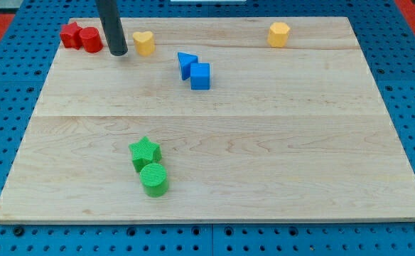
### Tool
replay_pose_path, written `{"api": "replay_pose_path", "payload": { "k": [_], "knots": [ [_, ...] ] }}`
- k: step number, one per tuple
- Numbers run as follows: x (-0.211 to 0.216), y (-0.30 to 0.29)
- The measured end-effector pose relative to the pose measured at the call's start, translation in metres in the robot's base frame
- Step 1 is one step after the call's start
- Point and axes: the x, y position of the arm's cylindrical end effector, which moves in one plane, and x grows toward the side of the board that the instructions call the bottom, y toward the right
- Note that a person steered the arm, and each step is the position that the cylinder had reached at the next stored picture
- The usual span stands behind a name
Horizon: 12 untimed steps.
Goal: Push the yellow heart to yellow hexagon
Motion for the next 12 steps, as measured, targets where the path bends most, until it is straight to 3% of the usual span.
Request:
{"api": "replay_pose_path", "payload": {
  "k": [1, 4, 5, 7, 10, 12],
  "knots": [
    [-0.023, 0.013],
    [-0.024, 0.133],
    [-0.023, 0.144],
    [0.002, 0.144],
    [0.027, 0.236],
    [0.073, 0.248]
  ]
}}
